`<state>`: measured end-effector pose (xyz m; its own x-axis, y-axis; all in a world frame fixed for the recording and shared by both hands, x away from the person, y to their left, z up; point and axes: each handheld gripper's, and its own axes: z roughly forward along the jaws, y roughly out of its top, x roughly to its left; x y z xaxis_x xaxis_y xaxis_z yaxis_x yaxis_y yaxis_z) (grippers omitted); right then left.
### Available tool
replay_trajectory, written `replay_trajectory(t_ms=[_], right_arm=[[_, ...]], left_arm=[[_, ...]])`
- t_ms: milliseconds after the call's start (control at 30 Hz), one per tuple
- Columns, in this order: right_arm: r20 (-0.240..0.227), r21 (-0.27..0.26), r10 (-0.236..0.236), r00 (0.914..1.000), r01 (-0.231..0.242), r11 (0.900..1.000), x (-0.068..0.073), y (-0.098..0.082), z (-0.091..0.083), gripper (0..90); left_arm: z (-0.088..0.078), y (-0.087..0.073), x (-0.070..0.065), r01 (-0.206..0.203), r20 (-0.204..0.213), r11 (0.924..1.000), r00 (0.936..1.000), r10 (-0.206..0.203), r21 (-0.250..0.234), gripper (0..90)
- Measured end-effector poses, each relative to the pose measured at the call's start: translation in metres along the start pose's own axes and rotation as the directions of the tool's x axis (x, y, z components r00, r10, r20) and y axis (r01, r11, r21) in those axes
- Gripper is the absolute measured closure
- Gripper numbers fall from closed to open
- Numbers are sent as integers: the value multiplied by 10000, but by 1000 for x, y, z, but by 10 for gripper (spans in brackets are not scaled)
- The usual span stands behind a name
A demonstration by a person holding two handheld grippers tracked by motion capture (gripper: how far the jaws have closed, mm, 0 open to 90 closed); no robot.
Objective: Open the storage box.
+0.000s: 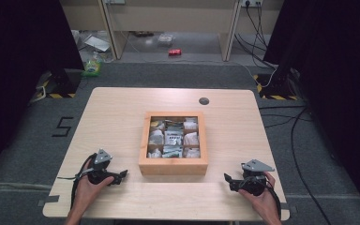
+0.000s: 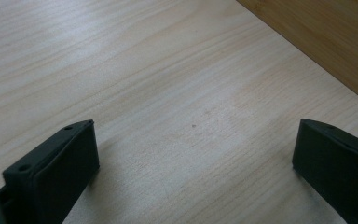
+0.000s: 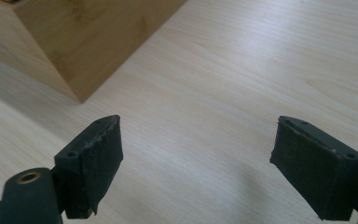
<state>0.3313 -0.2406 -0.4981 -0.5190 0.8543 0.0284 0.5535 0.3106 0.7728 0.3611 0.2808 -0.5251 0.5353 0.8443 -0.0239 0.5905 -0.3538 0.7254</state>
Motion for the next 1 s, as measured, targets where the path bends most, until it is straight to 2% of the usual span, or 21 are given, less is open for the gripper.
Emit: replay_trajectory(t_ms=[167, 200, 333, 400, 433, 600, 1000], right_arm=[[-324, -222, -30, 9995, 23, 9998, 8, 5, -2, 174], [-502, -354, 7, 9987, -25, 9994, 12, 8, -3, 191], [-592, -534, -108, 9982, 76, 9985, 17, 11, -3, 228], [-874, -729, -39, 9962, -24, 9973, 22, 14, -3, 275], [-874, -729, -39, 9962, -24, 9973, 22, 14, -3, 275], [-1273, -966, -313, 9914, 190, 9951, 33, 21, -2, 348], [-1737, -1309, -849, 9811, 624, 9894, 48, 31, 1, 482]], left_arm=[[0, 0, 0, -2, 1, 10000, 10000, 2, -1, 0], [0, 0, 0, 0, 3, 10000, 10000, 0, -2, 0], [0, 0, 0, -2, 2, 10000, 10000, 2, -2, 0], [0, 0, 0, -1, 2, 10000, 10000, 1, -3, 0], [0, 0, 0, 0, 11, 10000, 10000, 0, -10, 0], [0, 0, 0, 1, 12, 10000, 10000, -1, -10, 0], [0, 0, 0, -2, 3, 10000, 10000, 2, -1, 0]])
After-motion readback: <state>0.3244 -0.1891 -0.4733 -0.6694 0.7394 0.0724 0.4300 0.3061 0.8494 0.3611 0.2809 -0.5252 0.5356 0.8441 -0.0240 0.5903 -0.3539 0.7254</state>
